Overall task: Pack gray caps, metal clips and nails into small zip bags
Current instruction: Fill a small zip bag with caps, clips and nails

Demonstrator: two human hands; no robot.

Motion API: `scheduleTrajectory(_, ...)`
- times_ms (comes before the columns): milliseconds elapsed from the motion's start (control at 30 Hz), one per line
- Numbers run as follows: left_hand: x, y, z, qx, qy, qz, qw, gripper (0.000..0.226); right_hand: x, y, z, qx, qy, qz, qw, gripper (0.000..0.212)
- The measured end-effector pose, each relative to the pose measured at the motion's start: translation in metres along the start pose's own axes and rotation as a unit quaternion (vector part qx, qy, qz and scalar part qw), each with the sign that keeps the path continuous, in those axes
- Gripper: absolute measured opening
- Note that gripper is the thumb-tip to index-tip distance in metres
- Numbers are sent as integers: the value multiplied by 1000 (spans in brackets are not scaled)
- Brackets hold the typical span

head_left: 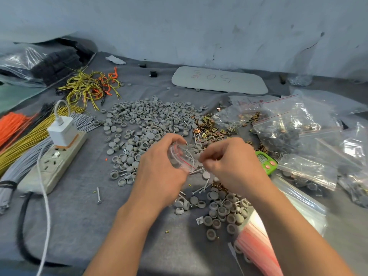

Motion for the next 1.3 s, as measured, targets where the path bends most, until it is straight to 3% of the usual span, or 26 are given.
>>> scheduleTrajectory(133,-2,-5,1,24,-5,10,1000,49,-6,36,-14,-123,-43,-172,976,25)
scheduleTrajectory(233,-3,-3,1,17,-5,16,1000,51,-15,51,-22,-138,-90,-257,952,26)
scheduleTrajectory(367,-4,0,1,6,-7,24,1000,54,-22,58,-26,-128,-118,-296,939,12)
scheduleTrajectory(567,-4,1,0,-6,-2,43,999,57,-4,27,-9,-28,4,-81,996,20)
scheduleTrajectory(667,-4,2,0,-14,-1,53,999,59,1,7,-5,39,14,34,999,12)
scheduleTrajectory(800,0,5,0,-28,9,37,999,65,-7,4,-5,34,12,232,972,8)
scheduleTrajectory(867,6,6,-1,-35,23,24,999,66,-14,5,-6,32,-6,238,971,10)
scheduleTrajectory(1033,12,6,-3,-36,37,-24,998,58,-23,14,-8,13,-32,130,991,16)
scheduleTrajectory(1200,4,-2,1,4,12,-87,996,45,-14,-7,-5,87,-27,203,975,15)
scheduleTrajectory(1267,-1,-9,2,37,-4,-108,993,45,-9,-8,-3,83,-15,119,989,17)
scheduleTrajectory(1300,-4,-13,3,56,-14,-125,991,48,-8,0,-2,43,-11,41,998,20)
Point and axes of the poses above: each hand's wrist, its own z-axis towards the middle knuckle, its own y-axis out of the palm, x = y × z, the point moved 9 cm from there along z, towards the middle knuckle, and after that the axes turned 4 degrees about y, right-handed, at the moved point
